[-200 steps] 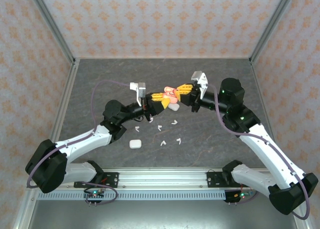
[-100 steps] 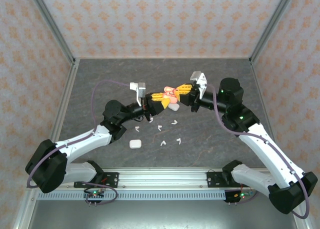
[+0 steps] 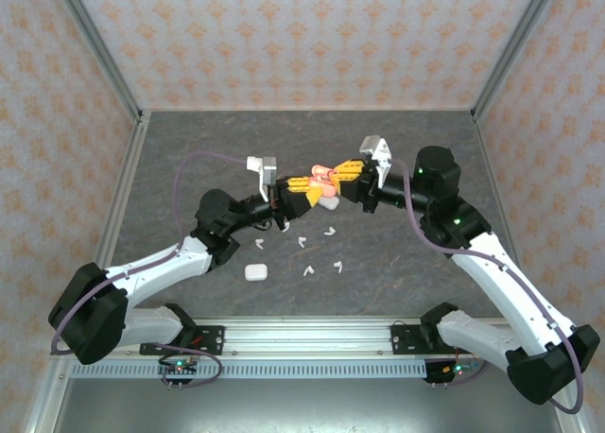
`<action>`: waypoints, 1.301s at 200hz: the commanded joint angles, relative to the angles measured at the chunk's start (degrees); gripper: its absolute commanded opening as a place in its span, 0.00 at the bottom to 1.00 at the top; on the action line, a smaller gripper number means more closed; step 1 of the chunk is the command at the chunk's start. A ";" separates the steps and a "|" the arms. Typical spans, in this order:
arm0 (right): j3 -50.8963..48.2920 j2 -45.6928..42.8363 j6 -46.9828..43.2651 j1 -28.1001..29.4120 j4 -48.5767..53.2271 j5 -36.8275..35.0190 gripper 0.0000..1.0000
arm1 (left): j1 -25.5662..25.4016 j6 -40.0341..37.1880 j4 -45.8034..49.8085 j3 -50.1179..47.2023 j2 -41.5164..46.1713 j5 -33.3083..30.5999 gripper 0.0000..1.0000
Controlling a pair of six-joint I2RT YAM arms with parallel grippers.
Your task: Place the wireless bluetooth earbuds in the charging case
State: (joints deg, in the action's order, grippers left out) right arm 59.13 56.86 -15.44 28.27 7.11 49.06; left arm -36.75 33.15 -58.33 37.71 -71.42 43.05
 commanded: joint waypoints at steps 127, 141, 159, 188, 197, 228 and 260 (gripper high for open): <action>3.05 0.11 3.29 0.03 -0.53 4.48 0.32 | -0.16 -1.39 -5.39 0.08 0.05 -0.75 0.00; 3.51 0.03 3.62 -0.06 -0.37 3.92 0.37 | -0.16 -1.75 -5.57 -0.23 0.10 -0.86 0.00; 4.13 -0.22 4.56 -0.23 -0.28 2.68 0.42 | -0.18 -2.21 -5.79 -0.75 0.14 -1.21 0.00; 5.82 -0.94 7.17 -0.34 0.11 0.12 0.55 | -0.21 -4.11 -5.65 -1.24 0.24 -1.36 0.00; 6.52 -1.20 7.87 -0.54 1.05 -1.10 0.58 | -0.16 -4.38 -5.75 -1.30 0.31 -1.39 0.00; 7.65 -1.75 11.33 -1.61 3.62 -3.13 0.71 | -0.16 -5.15 -5.73 -1.68 0.53 -1.13 0.00; 6.87 -1.10 14.86 -2.07 5.12 -0.83 0.91 | -0.21 -5.61 -5.55 -1.64 0.84 -0.46 0.00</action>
State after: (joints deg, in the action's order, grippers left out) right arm 65.08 55.96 -4.40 26.50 10.52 47.18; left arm -36.75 29.52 -60.95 36.18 -71.42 42.57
